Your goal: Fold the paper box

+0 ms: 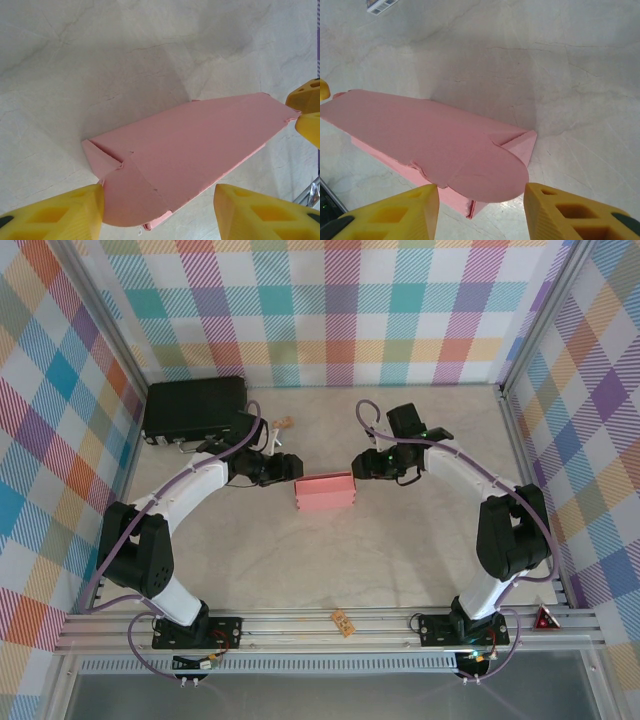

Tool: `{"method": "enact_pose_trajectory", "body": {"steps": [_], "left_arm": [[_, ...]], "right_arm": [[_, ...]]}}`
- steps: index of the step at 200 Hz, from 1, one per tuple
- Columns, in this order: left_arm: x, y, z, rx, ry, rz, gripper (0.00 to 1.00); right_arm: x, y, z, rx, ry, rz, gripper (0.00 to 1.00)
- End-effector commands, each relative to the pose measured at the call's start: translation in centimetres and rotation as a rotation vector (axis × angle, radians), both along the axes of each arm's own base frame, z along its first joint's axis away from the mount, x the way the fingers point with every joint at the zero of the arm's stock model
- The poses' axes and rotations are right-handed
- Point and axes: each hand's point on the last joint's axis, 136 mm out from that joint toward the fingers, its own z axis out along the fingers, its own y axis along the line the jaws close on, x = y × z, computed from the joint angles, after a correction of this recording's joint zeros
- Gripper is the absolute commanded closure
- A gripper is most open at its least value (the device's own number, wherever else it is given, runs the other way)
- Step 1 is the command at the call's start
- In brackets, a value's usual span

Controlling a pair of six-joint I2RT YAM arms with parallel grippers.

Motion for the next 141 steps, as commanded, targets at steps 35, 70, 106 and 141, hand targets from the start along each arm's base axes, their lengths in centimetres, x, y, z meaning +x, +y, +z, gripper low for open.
{"method": "enact_pose_trajectory", "body": {"steps": [35,70,106,141], "left_arm": [[-0.5,0.1,0.3,-0.012,0.003,-0.005,0.41],[-0.5,0.3,0.6,-0.003,-0.013,0.0,0.39],[-0.2,0.9,1.8,0.025,-0.068,0.009,0.37],[1.2,1.9,3.5,0.109,-0.148,0.007,0.34]], "right_arm": [[-0.4,0.2,1.3,0.038,-0.026,0.007,0.51],[-0.1,0.1,1.9,0.038,-0.049,0.003,0.5],[0.1,-0.3,3.4,0.029,-0.108,-0.012,0.5],[-1.4,-0.7,4.2,0.048,-0.137,0.003,0.49]]}}
